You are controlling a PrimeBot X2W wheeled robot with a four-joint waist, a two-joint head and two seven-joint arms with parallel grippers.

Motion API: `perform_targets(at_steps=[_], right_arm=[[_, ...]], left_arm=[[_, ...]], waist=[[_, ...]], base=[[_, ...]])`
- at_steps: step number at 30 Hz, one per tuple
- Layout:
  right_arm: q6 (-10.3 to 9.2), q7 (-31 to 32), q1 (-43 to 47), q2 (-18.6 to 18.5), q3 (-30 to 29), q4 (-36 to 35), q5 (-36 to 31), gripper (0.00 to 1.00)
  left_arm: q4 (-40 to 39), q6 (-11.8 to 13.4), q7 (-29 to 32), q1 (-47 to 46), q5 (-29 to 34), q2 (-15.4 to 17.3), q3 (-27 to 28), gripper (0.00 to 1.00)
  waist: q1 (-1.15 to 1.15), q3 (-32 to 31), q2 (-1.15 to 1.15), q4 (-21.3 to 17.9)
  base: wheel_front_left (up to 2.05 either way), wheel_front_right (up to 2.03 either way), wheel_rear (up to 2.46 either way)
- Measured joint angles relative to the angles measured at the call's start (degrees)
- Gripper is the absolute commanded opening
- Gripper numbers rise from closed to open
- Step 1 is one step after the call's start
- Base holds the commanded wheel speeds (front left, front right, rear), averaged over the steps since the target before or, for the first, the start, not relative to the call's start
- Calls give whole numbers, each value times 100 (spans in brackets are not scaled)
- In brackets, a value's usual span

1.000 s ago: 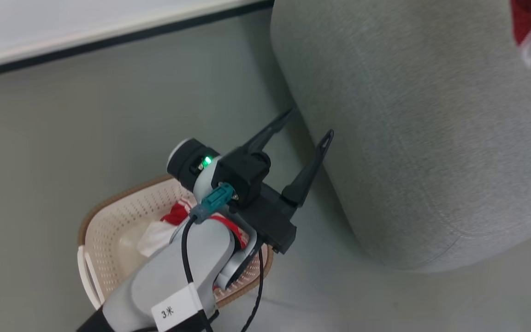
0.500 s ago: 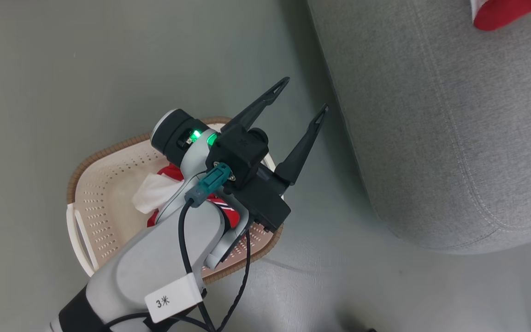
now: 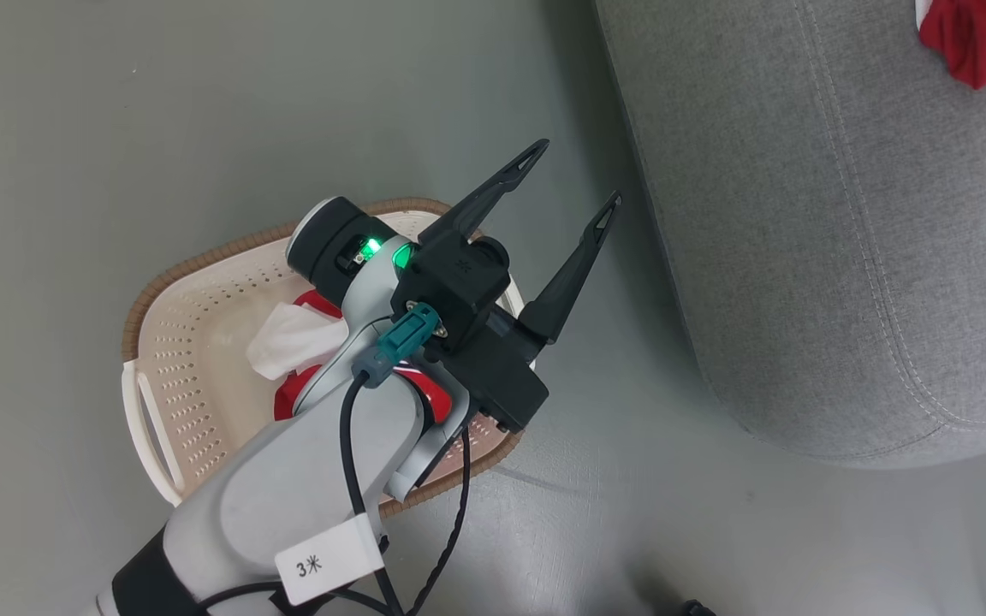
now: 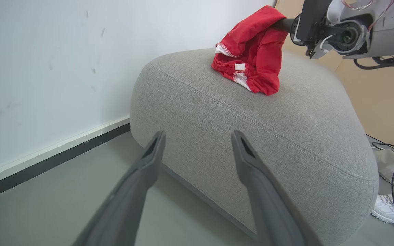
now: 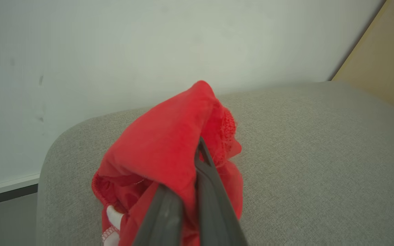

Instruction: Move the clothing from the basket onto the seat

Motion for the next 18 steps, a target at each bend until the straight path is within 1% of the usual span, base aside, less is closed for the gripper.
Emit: perform_targets(at_steps=[1,2,3,5,12,18], right_arm=[[0,-20,-1,13,5,45,-2,72],[0,-21,-1,20,12,79,-4,94],[0,-22,-1,26,19,110,-20,100],[1,-26,10,82,35,196,-22,100],[79,-73,282,481,119,293,-24,100],[145,-79,541,724,310,278,-154,100]], left_arm=[[-1,0,0,-1,0,1,1,100],[-1,0,0,-1,0,1,2,100],[0,0,-1,-1,0,2,4,100],[22,0,-13,0,0,9,8,100],[48,-1,-112,24,-7,68,35,100],[202,-34,-259,35,-60,5,41,100]], waist=[[0,1,0,9],[0,0,0,17],[0,-3,0,24],[0,-28,0,33],[0,-166,-1,-35],[0,-367,-1,-159]], base=[[0,0,0],[0,0,0],[0,0,0],[0,0,0],[0,0,0],[0,0,0]])
